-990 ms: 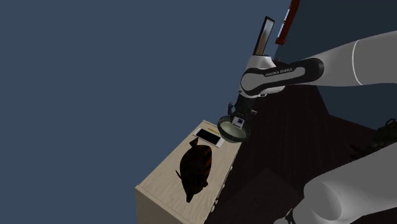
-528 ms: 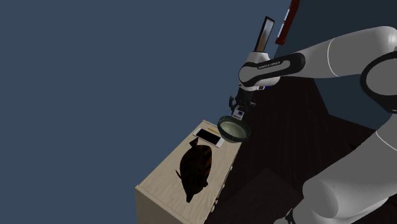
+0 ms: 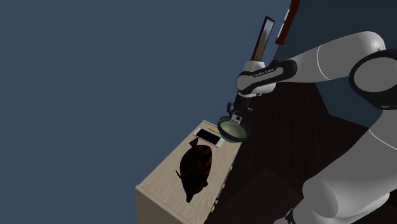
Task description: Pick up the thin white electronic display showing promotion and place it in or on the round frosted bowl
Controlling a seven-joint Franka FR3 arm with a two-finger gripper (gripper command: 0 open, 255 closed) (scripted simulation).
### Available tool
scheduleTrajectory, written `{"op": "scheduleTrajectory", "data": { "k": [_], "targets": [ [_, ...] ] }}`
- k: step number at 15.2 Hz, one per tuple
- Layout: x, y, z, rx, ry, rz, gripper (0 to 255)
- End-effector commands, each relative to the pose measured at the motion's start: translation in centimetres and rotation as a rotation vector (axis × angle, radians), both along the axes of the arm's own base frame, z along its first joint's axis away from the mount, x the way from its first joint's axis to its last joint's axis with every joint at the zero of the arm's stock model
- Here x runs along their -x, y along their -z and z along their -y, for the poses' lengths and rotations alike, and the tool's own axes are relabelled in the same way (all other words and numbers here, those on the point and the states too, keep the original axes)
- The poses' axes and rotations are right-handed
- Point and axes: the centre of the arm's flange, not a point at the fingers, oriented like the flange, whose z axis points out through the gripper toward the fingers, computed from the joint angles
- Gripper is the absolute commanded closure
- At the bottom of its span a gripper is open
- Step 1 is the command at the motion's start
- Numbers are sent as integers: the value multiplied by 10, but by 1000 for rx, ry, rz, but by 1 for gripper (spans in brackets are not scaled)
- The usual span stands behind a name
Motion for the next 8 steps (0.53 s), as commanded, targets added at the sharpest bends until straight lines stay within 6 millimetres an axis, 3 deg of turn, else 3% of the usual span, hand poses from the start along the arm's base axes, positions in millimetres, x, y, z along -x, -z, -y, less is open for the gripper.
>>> {"op": "scheduleTrajectory", "data": {
  "k": [1, 5, 8],
  "targets": [
    [0, 10, 0, 0, 0, 1, 255],
    [0, 33, 0, 0, 0, 1, 255],
    [0, 33, 0, 0, 0, 1, 255]
  ]
}}
